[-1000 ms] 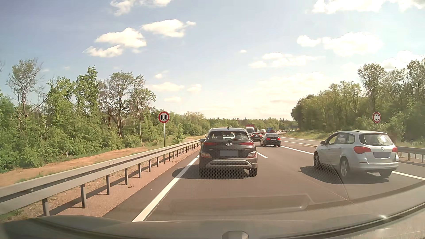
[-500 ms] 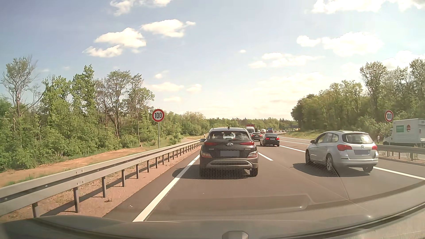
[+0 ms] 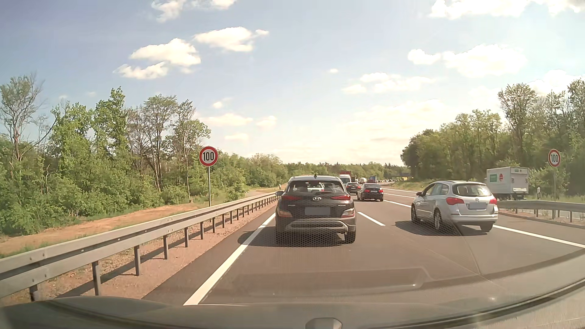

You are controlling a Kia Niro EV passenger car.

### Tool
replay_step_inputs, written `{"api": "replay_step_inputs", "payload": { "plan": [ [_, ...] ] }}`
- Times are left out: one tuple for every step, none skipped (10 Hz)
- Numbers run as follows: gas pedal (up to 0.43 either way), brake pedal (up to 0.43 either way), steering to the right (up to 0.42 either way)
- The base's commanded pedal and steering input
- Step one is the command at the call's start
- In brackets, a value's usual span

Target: Follow the waypoints while adhering to traffic rules and regulations

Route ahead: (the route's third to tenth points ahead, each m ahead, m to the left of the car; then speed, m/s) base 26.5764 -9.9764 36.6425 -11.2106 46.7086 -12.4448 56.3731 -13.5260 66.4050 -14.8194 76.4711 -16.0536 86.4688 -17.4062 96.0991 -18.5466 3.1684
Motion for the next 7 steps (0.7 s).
{"api": "replay_step_inputs", "payload": {
  "plan": [
    [0.000,0.000,0.002],
    [0.000,0.000,0.002],
    [0.000,0.000,0.002],
    [0.000,0.000,0.002],
    [0.000,0.000,0.001],
    [0.020,0.000,0.001],
    [0.020,0.000,0.001]
  ]
}}
